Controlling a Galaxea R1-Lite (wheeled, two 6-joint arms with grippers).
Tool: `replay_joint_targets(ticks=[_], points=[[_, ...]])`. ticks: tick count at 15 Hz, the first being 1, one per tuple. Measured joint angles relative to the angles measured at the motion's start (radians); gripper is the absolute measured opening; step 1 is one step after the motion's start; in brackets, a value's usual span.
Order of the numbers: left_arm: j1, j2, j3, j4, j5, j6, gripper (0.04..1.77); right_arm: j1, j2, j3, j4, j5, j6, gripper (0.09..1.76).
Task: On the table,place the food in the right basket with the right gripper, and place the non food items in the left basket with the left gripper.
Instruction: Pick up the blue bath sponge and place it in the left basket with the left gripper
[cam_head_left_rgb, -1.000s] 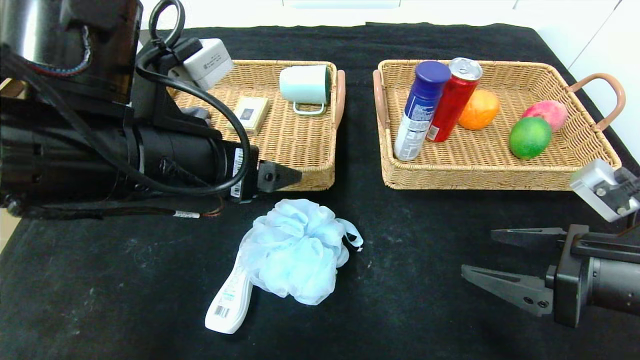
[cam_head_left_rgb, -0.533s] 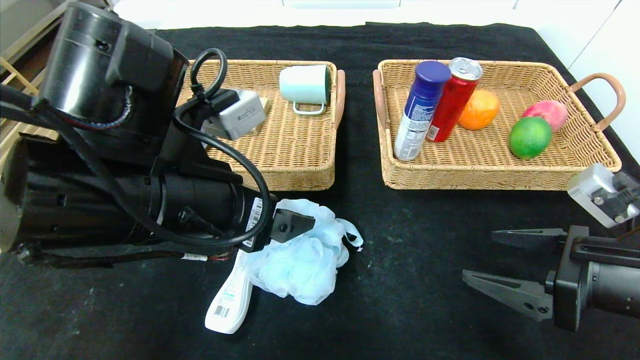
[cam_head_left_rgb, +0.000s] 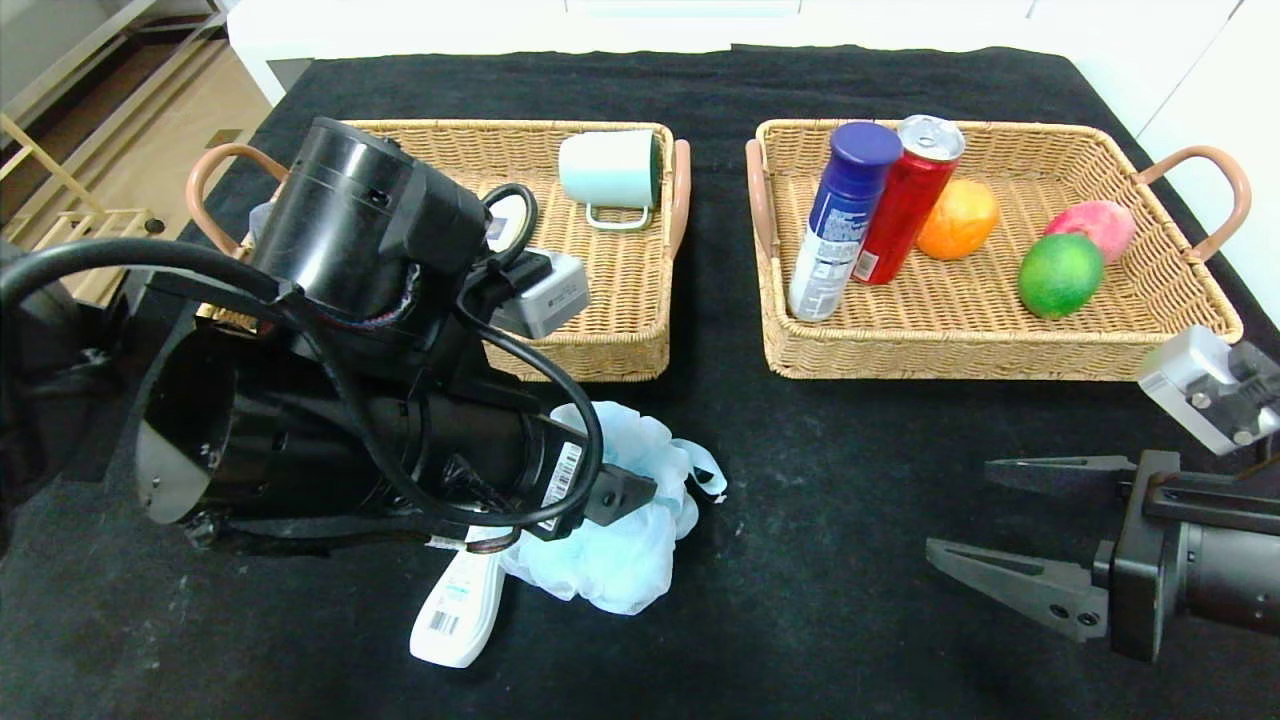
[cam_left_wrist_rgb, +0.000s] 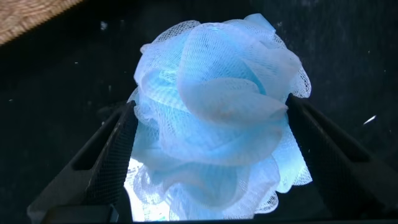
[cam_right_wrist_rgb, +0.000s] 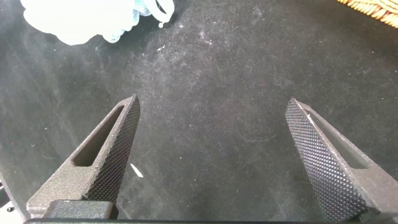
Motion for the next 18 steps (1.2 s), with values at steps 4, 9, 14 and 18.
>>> replay_joint_targets(ticks=[4, 9, 14, 18], points=[[0.001, 0.032, 0.008, 0.001, -0.007, 0.001, 1.71, 0.001, 0.003, 0.0, 0.0, 0.001, 0.001, 1.71], [0.001, 0.065, 0.024, -0.005, -0.009, -0.003, 1.71, 0.002, 0.003, 0.002, 0.0, 0.001, 0.001, 1.71], [0.004, 0.096, 0.017, -0.01, -0.01, -0.003, 1.47, 0.001, 0.006, 0.0, 0.0, 0.0, 0.0, 1.71], [0.003, 0.101, 0.013, -0.011, -0.011, -0.003, 0.95, 0.0, 0.007, -0.002, -0.001, 0.0, 0.0, 1.71]])
